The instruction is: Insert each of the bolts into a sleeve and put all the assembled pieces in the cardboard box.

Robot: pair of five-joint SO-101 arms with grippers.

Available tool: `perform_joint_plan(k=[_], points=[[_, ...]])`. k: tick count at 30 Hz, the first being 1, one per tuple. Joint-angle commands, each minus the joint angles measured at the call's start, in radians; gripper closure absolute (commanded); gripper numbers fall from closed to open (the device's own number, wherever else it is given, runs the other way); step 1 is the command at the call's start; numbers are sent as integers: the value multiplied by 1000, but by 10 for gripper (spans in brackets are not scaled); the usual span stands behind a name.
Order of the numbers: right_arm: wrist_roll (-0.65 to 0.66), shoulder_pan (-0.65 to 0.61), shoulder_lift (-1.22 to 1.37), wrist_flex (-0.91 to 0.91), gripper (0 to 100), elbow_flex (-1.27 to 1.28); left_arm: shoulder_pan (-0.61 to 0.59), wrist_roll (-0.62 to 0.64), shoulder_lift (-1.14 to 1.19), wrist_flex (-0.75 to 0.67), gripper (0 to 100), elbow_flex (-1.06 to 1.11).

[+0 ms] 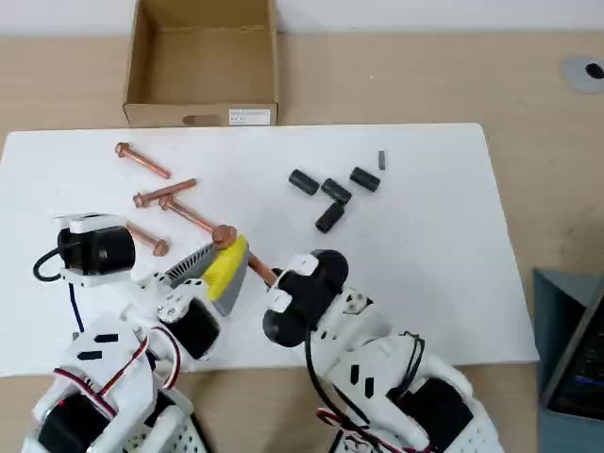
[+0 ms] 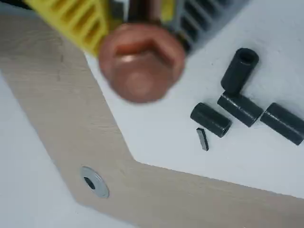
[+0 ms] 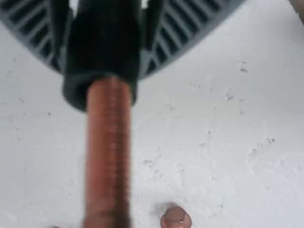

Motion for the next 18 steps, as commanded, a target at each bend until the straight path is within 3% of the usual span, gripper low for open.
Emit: perform_joint_plan(k=[1,7,18], points=[[0,-7,-91,-12,989,-67,9,-15,-2,-9,999,8],[0,-7,-91,-6,989,-77,-77,-15,-1,-72,998,34],[41,-7,-91,-6,989,-77,61,-12,-1,-18,999,38]])
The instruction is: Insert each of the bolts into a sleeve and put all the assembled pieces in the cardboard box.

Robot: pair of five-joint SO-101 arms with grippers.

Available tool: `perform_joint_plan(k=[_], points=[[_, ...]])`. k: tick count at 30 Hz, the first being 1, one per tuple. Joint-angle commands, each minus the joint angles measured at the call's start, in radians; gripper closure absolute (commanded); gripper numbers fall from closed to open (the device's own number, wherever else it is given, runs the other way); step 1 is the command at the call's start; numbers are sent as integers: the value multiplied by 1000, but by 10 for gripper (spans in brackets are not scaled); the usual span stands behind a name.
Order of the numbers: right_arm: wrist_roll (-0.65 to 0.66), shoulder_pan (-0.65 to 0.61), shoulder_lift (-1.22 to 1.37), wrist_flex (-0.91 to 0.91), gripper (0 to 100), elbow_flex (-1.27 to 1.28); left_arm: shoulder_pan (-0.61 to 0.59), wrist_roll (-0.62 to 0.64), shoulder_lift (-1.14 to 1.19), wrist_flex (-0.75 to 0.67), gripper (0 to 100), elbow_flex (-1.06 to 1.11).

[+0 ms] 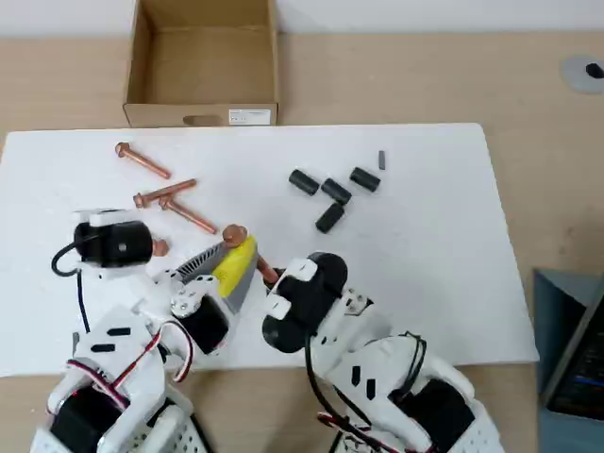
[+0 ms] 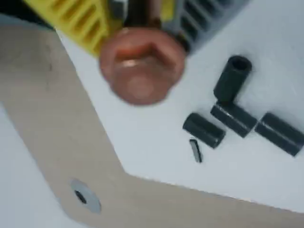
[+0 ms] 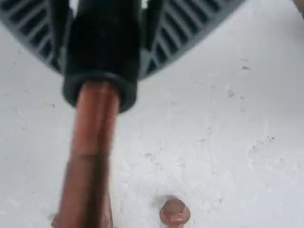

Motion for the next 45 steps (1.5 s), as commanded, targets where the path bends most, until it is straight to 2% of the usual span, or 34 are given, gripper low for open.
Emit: perform_joint_plan(k=[1,6,13,17,20,28,34,36,39,42,45], points=[[9,-5,-91,-8,989,-70,69,3,-7,51,999,-15],[9,-5,-91,-8,989,-70,135,0,-7,153,999,-17],[9,-5,-91,-8,989,-64,133,-78,-7,163,993,-8],[9,-5,-91,-8,989,-62,123,-77,-5,184,882,-9],[9,-4,-91,-8,989,-62,68,-80,-4,209,822,-8],[9,-2,-91,-9,989,-27,-28,-166,-5,233,822,-55],[5,-2,-91,-9,989,-25,-81,-180,-5,233,825,-155],[5,-1,-91,-9,989,-25,-106,-180,-7,232,867,-180],[3,1,-90,-8,989,-24,-161,-196,-8,232,999,-199],[2,61,-84,3,989,-24,-261,-282,-8,232,989,-192],[2,180,-84,60,989,-24,-422,-381,-8,227,998,-153]])
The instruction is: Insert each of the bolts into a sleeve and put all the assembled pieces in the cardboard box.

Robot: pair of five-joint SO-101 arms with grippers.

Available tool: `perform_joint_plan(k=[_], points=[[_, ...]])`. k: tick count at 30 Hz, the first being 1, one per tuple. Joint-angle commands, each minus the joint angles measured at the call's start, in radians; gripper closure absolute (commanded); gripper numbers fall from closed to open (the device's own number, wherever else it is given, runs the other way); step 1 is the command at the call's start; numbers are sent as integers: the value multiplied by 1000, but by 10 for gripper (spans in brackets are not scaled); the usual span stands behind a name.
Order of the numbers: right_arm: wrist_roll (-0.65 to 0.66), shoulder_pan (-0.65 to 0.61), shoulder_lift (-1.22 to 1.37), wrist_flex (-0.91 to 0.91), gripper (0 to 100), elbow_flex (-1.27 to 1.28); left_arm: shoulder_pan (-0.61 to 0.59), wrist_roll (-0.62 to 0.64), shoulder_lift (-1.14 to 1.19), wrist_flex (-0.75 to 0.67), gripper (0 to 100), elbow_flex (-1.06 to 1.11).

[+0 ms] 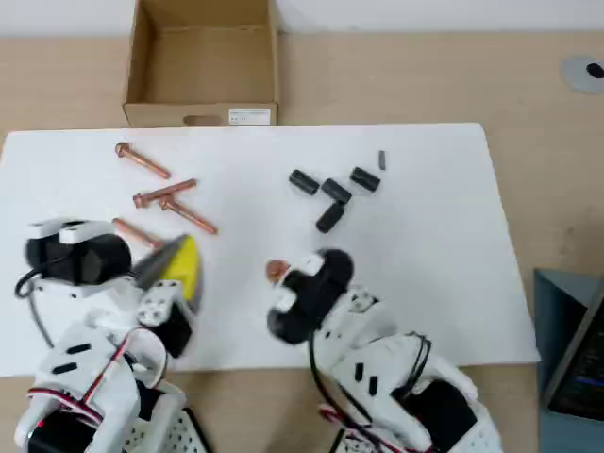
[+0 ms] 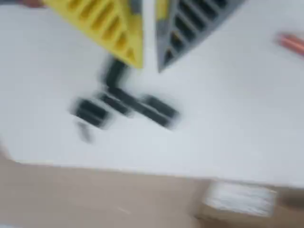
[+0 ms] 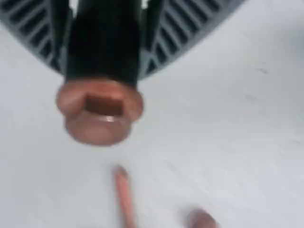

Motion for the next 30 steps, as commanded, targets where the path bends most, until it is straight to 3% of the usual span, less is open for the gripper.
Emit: perform_joint_plan(k=[1,6,10,18,30], points=[[-2,143,-84,51,989,-22,-184,-109,-4,-5,998,25],[-2,260,-82,89,989,-42,-404,-203,-5,-5,998,193],[0,262,-48,87,989,-76,-474,-242,-5,-5,998,319],[-40,266,303,-12,989,-285,-482,-273,-5,-14,998,499],[-71,266,963,-203,989,-743,-482,-269,-5,-204,998,641]])
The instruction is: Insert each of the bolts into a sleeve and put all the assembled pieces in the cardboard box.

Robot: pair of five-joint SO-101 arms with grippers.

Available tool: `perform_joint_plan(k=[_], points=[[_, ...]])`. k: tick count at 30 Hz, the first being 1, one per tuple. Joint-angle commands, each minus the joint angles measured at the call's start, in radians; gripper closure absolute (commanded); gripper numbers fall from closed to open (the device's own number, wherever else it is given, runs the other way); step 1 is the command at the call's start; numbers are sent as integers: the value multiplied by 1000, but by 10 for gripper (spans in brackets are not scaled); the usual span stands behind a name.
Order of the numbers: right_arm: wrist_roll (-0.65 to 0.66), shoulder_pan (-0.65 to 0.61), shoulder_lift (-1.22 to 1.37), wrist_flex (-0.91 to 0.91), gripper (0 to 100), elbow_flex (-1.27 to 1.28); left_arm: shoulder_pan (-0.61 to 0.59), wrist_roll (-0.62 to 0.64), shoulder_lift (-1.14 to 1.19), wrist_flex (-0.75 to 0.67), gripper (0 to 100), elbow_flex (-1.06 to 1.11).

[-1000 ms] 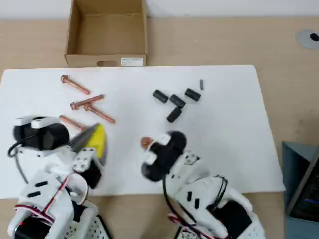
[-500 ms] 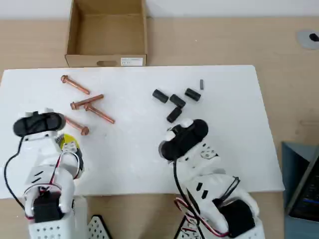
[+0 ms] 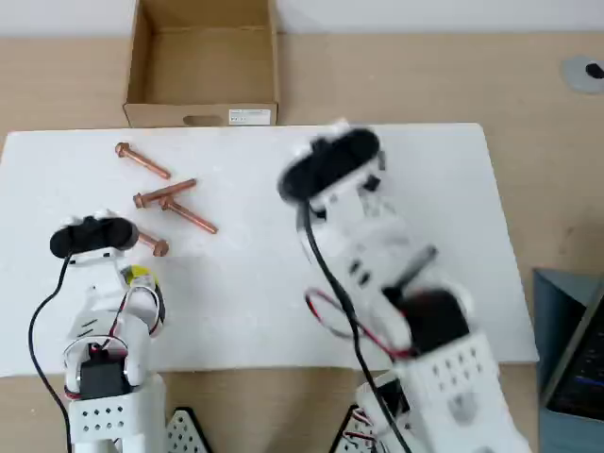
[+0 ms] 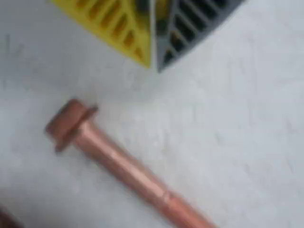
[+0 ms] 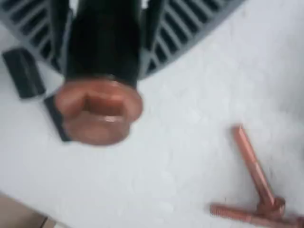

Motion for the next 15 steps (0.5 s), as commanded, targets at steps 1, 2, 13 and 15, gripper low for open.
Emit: perform_joint_plan(k=[1,2,13,15], points=[[-6,13,174,-61,989,-205,-8,2,-10,-31,998,5],[-6,13,223,-72,989,-242,-6,2,-10,-31,998,5],[2,15,687,-173,989,-634,-6,2,-10,-29,998,3],[2,15,768,-173,989,-710,-8,2,-10,-28,998,3]])
